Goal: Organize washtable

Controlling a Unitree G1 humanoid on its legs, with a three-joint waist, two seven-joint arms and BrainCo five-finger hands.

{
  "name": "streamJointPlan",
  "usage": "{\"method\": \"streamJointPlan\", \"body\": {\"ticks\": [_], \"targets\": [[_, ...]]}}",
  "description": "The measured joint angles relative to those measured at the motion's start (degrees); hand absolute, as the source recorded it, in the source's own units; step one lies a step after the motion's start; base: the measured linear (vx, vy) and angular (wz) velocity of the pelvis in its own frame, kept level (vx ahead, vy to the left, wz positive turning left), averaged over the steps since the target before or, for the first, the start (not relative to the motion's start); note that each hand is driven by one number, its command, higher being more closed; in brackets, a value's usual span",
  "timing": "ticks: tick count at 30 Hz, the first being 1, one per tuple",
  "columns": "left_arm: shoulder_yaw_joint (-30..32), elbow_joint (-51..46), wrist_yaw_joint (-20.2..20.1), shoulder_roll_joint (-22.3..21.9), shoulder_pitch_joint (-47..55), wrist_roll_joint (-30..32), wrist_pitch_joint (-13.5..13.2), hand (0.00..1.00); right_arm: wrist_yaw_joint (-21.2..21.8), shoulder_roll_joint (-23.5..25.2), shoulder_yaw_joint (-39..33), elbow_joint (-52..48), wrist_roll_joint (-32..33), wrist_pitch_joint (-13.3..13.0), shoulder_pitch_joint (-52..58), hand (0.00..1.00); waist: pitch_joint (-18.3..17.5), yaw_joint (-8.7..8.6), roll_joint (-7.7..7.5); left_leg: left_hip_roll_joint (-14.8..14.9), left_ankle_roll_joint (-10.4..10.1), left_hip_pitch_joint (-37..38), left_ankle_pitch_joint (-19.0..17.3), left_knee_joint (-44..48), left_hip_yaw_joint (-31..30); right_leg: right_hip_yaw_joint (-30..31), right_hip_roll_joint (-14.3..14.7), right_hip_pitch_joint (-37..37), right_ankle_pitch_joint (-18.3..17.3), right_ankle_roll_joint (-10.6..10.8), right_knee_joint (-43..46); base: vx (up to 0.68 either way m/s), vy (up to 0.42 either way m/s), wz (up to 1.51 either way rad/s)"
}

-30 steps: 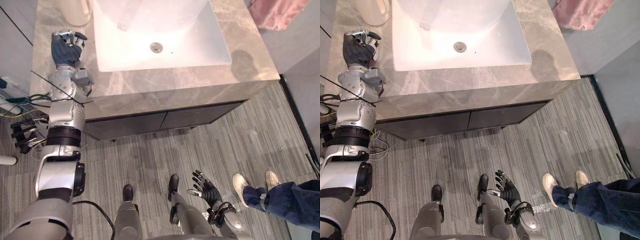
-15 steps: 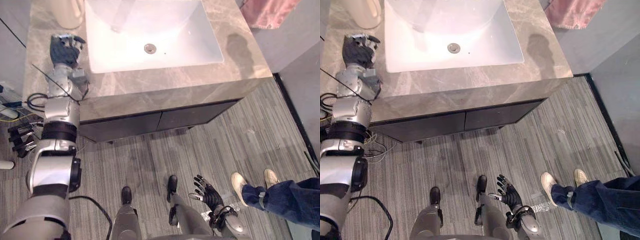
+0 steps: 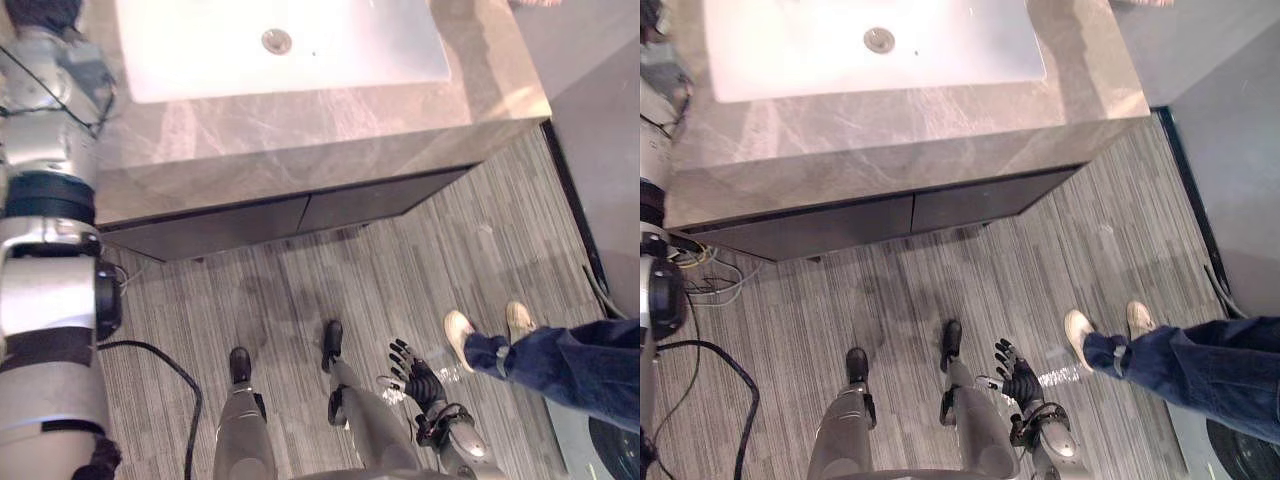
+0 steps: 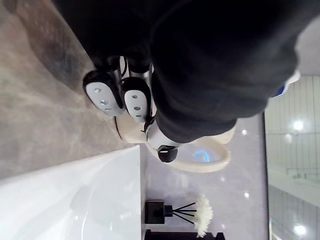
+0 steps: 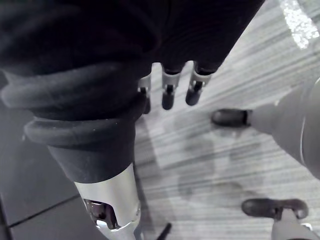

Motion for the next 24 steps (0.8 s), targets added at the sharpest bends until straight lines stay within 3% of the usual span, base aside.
{"method": "streamJointPlan", "body": {"ticks": [4, 10, 13, 17, 21, 24], "targets": [[-1.5, 0.6, 0.0, 2.7, -4.4, 0.0, -1.0, 1.00, -0.2, 0.1, -0.2, -0.8, 0.6, -0.4, -0.9, 0.00, 1.5, -0.07, 0.58, 0.9, -0.6, -2.8, -0.4, 1.7, -0.8, -0.2, 1.1, -1.8, 1.5, 0.3, 0.0, 0.06, -0.006, 0.02], [-1.9, 0.9, 0.0, 2.7, -6.0, -0.2, -1.3, 1.00, -0.2, 0.0, -0.2, -1.9, 1.6, -1.1, -0.9, 0.00, 2.4, -0.15, 0.51, 1.1, -0.3, -3.6, -0.9, 2.4, -1.2, 1.3, 1.3, -2.1, 2.4, 1.5, 0.0, 0.01, 0.006, 0.00], [-2.0, 0.9, 0.0, 3.1, -8.5, -0.4, -1.4, 1.00, -0.2, 0.0, -0.1, -1.9, 2.1, -1.2, -0.9, 0.00, 3.0, -0.03, 0.28, 1.1, -0.3, -5.7, -1.2, 3.5, -1.5, 2.0, 0.9, -3.4, 0.4, 3.9, 0.0, -0.02, 0.001, 0.06], [-4.0, 1.0, 0.1, 5.1, -11.4, -0.6, -1.4, 1.00, -0.2, -0.2, -0.2, -1.9, 2.3, -1.2, -1.0, 0.00, 3.9, -0.19, 0.10, 1.4, -0.6, -7.3, -1.4, 5.1, -1.7, 2.0, 1.4, -4.3, 1.3, 2.9, 0.0, 0.00, -0.021, -0.04], [-4.2, 1.4, 0.0, 5.3, -14.7, -0.6, -1.4, 1.00, -0.2, -0.4, -0.2, -2.0, 3.3, -1.3, -0.9, 0.00, 4.0, -0.35, 0.13, 2.6, -0.5, -10.6, -3.9, 9.9, -2.5, 1.9, 2.3, -5.3, 1.5, 2.7, 0.0, 0.00, -0.004, -0.05], [-4.2, 2.1, 0.0, 5.3, -15.7, -0.7, -1.4, 1.00, -0.2, -0.3, -0.2, -2.0, 3.3, -1.4, -0.8, 0.00, 4.1, -0.43, 0.19, 3.0, -0.2, -11.4, -4.9, 11.7, -2.5, 2.4, 2.5, -5.4, 2.1, 3.5, 0.0, -0.01, 0.005, -0.06]]}}
